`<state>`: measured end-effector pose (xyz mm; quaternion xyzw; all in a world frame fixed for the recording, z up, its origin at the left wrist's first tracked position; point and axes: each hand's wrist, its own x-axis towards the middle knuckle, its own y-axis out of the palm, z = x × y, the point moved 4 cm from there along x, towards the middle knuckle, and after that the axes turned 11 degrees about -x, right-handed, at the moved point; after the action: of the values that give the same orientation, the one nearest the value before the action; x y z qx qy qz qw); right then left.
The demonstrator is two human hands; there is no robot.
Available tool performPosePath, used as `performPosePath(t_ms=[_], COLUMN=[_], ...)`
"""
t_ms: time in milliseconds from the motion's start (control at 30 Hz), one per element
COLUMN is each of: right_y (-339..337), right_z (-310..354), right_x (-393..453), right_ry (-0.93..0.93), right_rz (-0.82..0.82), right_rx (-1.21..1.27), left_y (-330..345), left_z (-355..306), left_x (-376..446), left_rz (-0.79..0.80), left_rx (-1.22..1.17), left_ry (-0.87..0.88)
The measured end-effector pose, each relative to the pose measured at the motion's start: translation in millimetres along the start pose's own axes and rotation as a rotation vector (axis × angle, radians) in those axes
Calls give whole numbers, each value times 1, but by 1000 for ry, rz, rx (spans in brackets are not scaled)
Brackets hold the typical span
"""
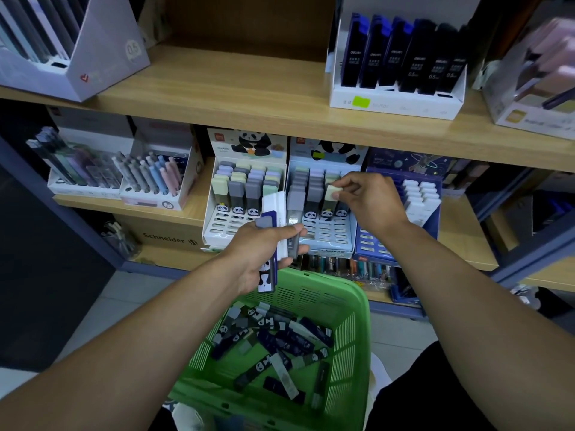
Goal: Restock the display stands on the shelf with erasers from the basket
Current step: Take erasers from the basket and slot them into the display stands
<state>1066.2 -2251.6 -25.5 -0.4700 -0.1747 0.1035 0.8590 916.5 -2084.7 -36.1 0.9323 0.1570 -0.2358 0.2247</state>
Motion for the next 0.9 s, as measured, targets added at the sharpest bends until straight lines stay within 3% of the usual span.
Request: performPosePath(t_ms=[233,367,433,533,700,900], right_y=[4,-17,-16,-3,9,3], right_z=[0,17,32,48,48,42], right_x=[-5,-13,-23,-38,-44,-41], right_ry=[28,49,39,118,164,109], right_rz=[-13,-149,-58,203,429,550], right_rx=[-96,-22,224,533,614,763], left_y=[1,0,2,5,8,15], left_z=[1,-1,-1,0,2,-1], left_x=[-4,-5,-6,-5,-7,-12], left_rz=[1,7,14,27,31,98], left_rx=[11,5,20,32,22,21], left_ry=[-10,-11,-11,-13,-30,-85])
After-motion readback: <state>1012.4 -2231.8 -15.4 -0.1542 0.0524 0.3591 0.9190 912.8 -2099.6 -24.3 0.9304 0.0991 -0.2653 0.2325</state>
